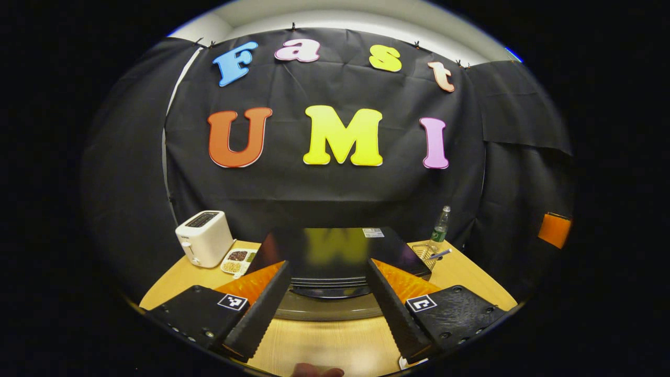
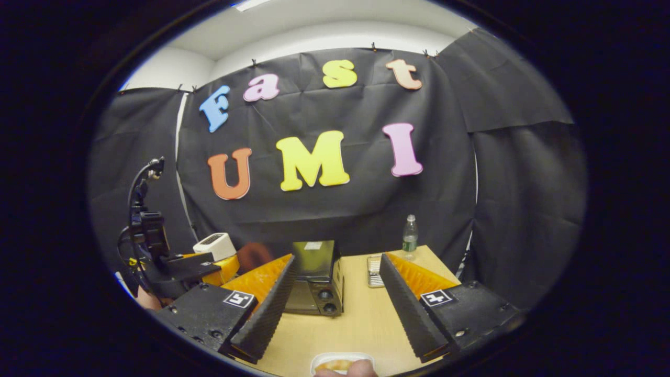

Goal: Open the electric oven with the left hand, put the food in, and close the electric oven.

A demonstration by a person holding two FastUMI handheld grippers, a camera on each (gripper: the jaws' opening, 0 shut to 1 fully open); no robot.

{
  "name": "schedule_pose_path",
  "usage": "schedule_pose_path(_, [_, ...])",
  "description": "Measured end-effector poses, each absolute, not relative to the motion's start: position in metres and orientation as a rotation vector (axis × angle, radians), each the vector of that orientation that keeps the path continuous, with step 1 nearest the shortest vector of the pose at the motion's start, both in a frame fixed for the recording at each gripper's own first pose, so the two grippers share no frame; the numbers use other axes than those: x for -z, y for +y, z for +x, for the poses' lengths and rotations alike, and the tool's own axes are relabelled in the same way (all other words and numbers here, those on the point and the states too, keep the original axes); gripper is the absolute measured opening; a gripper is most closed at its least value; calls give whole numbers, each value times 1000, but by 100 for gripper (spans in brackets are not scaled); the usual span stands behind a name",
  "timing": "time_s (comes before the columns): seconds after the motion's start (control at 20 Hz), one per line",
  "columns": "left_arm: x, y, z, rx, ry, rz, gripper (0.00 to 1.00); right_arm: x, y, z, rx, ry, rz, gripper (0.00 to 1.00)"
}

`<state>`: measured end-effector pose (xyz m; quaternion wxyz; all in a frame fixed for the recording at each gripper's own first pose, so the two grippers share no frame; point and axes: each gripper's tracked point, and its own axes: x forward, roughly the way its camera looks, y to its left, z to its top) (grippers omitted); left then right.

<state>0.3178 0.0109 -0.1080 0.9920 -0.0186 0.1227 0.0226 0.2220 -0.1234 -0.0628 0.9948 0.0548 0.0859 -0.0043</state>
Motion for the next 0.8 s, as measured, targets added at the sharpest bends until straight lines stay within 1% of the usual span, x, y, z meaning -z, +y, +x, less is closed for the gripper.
schedule_pose_path(0.15, [139,13,342,-51,301,-29,94,70,-137,237,13,187,98,97])
schedule_pose_path(0.3, [166,16,353,-74,361,-33,95,82,-149,247,17,210,96,97])
schedule_pose_path(0.45, [172,16,355,-96,360,-34,95,89,-157,254,31,230,109,97])
schedule_pose_path(0.5, [175,14,354,-99,373,-30,93,91,-157,257,30,237,116,97])
schedule_pose_path(0.55, [182,13,347,-109,400,-33,95,94,-156,259,26,244,122,97])
schedule_pose_path(0.6, [177,14,350,-103,372,-14,86,96,-154,262,19,249,127,97])
schedule_pose_path(0.65, [184,14,344,-104,405,-26,86,98,-152,262,15,251,130,97])
schedule_pose_path(0.7, [181,12,341,-106,392,-36,87,97,-150,263,11,249,131,97])
schedule_pose_path(0.75, [184,11,335,-105,412,-40,98,100,-147,263,8,253,131,97])
schedule_pose_path(0.8, [181,11,329,-104,404,-41,87,104,-144,263,2,264,131,97])
